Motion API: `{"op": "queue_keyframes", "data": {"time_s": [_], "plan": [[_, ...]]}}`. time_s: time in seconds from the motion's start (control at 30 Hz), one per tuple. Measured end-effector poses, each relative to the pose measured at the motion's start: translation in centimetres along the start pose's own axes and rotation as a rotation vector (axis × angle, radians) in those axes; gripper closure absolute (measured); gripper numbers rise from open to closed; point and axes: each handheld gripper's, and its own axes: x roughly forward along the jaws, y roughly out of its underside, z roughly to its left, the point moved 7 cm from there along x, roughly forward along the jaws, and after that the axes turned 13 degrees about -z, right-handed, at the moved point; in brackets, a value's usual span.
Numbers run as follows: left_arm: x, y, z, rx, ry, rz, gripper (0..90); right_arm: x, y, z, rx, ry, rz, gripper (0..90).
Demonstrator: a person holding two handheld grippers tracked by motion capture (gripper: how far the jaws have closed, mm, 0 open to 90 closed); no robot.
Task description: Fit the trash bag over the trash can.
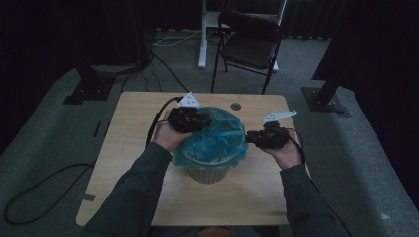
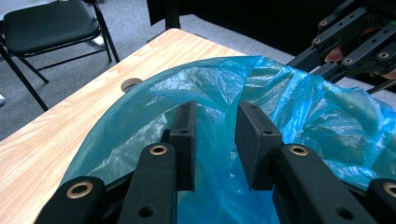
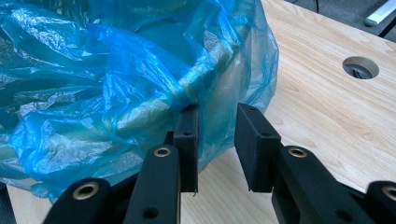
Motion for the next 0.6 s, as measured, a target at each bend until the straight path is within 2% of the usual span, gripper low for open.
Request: {"op": "queue_keyframes", "data": {"time_s": [0.2,0.33,0.5,0.6], "plan": [[1.1,-0.2,-0.7,0.035,0.010,0.035,68.8,0.0,0.0,0.0,-0.001,-0.005,0.002,70.6],[1.5,0.0,-0.8,0.061,0.002,0.065,68.7,0.0,0.0,0.0,0.002,-0.005,-0.001,70.7],[1.8,-0.6,-0.8,0.066,-0.002,0.060,68.6,0.1,0.1,0.0,0.001,-0.008,-0.003,71.0],[2.2,-0.9,-1.2,0.084,0.004,0.071,68.2,0.2,0.1,0.1,0.003,-0.012,0.000,71.0]]}}
